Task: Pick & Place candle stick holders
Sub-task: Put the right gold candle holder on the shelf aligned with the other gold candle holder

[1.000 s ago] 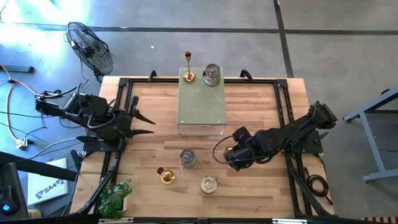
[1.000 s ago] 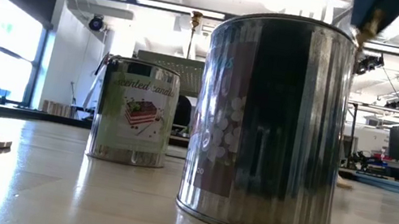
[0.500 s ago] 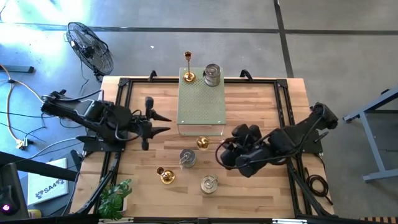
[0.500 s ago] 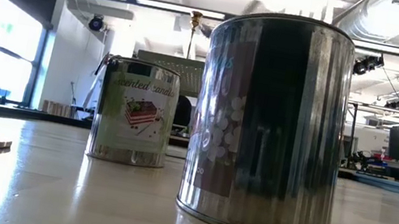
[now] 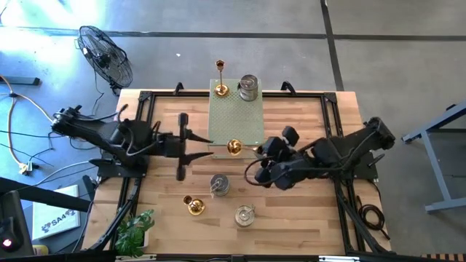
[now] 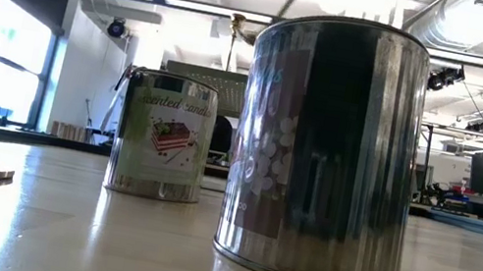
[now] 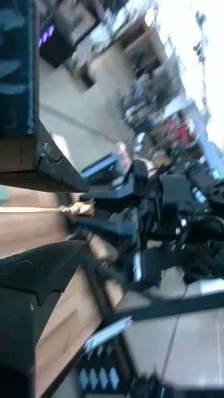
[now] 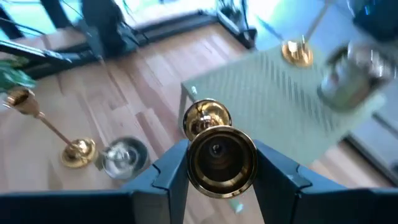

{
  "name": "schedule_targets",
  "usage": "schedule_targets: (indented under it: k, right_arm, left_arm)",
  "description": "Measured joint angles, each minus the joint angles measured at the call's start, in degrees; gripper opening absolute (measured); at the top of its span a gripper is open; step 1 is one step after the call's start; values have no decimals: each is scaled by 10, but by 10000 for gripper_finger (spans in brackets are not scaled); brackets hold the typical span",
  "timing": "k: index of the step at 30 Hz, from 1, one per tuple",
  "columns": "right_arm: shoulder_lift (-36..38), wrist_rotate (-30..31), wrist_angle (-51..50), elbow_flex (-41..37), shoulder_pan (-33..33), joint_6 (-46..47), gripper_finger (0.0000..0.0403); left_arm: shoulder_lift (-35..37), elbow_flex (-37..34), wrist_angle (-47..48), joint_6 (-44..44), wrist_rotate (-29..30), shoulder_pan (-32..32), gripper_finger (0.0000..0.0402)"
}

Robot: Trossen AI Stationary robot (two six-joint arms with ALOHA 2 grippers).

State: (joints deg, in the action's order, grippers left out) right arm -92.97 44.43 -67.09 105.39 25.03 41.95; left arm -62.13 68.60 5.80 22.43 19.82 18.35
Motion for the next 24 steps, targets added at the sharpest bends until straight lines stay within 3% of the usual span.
schedule_targets:
  k: [9, 17, 24]
  right_arm:
    - [57, 6, 172, 0, -23, -222, 135]
    - [61, -51, 184, -2, -50, -270, 135]
    - [61, -71, 185, -2, -53, -289, 135]
  left_arm:
    - [-61, 0, -62, 10, 86, 0, 131]
    - [-112, 1, -136, -16, 194, -3, 131]
    - [-124, 11, -77, -58, 171, -18, 131]
